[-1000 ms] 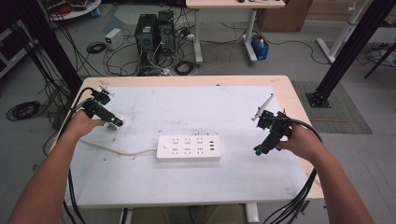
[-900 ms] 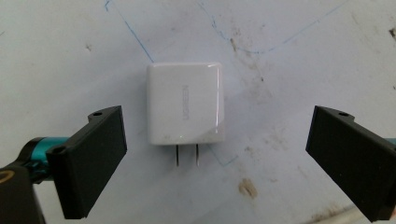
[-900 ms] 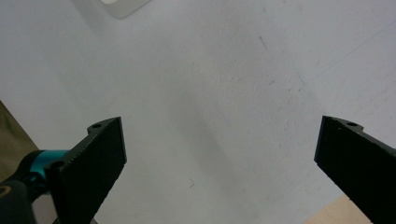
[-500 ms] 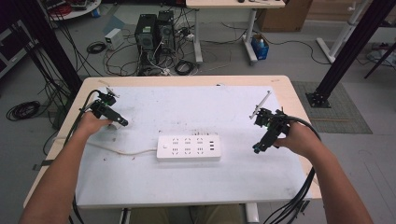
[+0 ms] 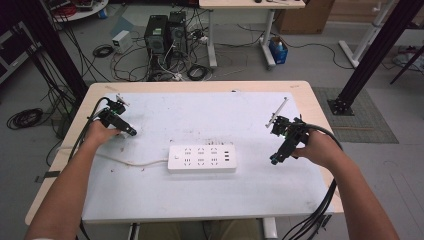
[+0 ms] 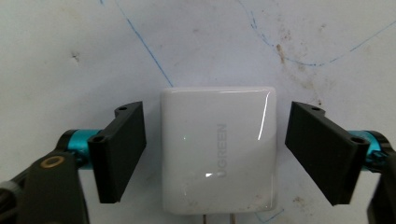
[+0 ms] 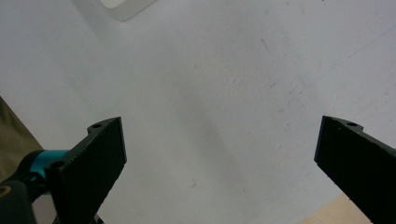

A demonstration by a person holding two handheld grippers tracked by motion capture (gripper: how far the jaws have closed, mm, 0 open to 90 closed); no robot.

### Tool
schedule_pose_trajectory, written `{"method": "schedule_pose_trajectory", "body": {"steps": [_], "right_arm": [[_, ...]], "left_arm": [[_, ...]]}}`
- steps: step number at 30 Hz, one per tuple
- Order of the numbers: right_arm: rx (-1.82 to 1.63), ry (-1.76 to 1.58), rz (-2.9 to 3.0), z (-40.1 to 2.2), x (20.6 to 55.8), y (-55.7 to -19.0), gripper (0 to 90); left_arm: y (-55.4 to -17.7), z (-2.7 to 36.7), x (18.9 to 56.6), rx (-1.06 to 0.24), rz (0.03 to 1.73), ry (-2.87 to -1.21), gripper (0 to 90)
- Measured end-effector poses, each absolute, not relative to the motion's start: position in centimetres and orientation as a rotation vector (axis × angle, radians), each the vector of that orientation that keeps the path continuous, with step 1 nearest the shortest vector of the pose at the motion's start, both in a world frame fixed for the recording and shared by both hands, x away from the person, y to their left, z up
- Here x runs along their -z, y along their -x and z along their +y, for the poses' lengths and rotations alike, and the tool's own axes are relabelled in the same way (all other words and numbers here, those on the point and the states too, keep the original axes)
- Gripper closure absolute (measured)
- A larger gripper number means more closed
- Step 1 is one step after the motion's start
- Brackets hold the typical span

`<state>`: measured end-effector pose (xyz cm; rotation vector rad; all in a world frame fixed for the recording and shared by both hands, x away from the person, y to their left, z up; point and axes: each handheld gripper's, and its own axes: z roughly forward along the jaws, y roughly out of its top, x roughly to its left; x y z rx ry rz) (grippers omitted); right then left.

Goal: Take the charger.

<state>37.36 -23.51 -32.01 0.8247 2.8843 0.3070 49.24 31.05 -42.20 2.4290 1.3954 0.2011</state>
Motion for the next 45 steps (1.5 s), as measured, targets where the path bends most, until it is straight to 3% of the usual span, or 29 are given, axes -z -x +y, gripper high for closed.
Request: {"method": "schedule_pose_trajectory", "body": {"steps": [12, 18, 30, 45], "right_arm": [[-0.306, -0.817, 2.884, -23.4, 32.1, -37.5, 1.5], [-0.306, -0.815, 2.884, -23.3, 32.0, -37.4, 1.5], [-0.315, -0.817, 2.864, -23.4, 31.8, -37.1, 1.5], [-0.335, -0.855, 2.800, -23.4, 31.5, -36.7, 1.5]], "left_arm": [[-48.9, 30.4, 42.1, -0.237, 1.377, -2.455, 32.7], [-48.5, 30.3, 41.9, -0.254, 1.342, -2.462, 42.6], [-47.1, 29.3, 39.5, -0.312, 1.260, -2.427, 42.7], [-42.5, 25.1, 34.3, -0.266, 0.960, -2.502, 42.6]]}}
